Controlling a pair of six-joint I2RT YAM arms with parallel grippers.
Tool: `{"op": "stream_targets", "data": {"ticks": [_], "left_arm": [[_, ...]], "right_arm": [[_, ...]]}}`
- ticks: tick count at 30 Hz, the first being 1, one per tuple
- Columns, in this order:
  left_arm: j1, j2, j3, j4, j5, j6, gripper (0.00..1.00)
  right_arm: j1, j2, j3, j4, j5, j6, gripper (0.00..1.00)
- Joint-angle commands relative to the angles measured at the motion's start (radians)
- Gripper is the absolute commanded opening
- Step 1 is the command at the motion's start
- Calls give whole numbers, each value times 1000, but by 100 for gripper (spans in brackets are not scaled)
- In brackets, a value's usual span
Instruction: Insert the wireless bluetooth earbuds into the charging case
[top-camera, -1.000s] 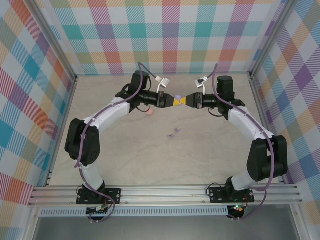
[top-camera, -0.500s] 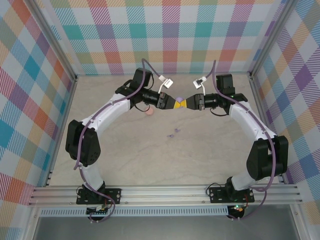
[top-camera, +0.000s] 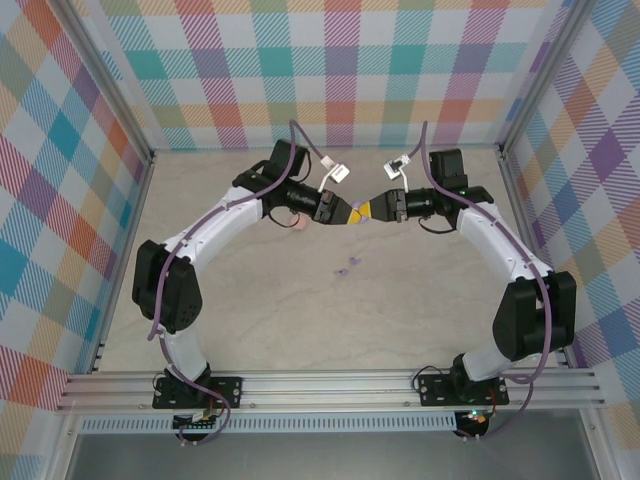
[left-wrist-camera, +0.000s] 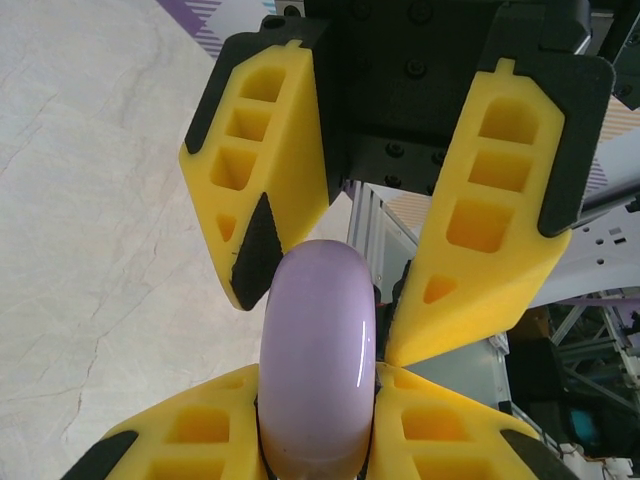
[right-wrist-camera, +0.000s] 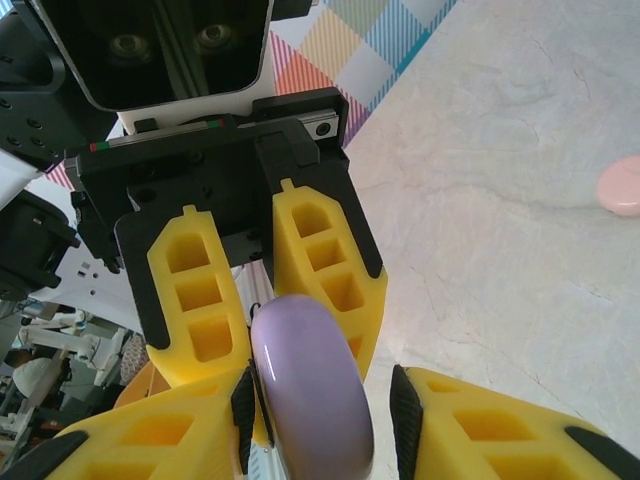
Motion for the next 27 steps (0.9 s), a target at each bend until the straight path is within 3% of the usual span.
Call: {"op": "stream_targets", "data": {"ticks": [1,5,10,13,17,22,27], "left_arm": [[-11,0,26,-23,8,23,7],[-11,0,31,-24,1,22,7],[-11,0,34,-9,-12,0,9],[-11,-6,33,1,-29,-13,11],[-11,-23,12,61,-39,-68,23],[-8,-73,-53,202,-76,-176,39],[-7,-148,-189,515,-99,-385,47]], "right_arm": [[8,-4,48,-5,-31,-20,40],[15,4,63,-58,-58,-64,36],[19,3,65,-96,-64,-98,24],[20,-2,63,-113,-59,-117,25],[17,-20,38,-65,-21,-81,20],[-2,-73,-25,93,40,47,18],[-7,-128,-77,223,94,157,17]]}}
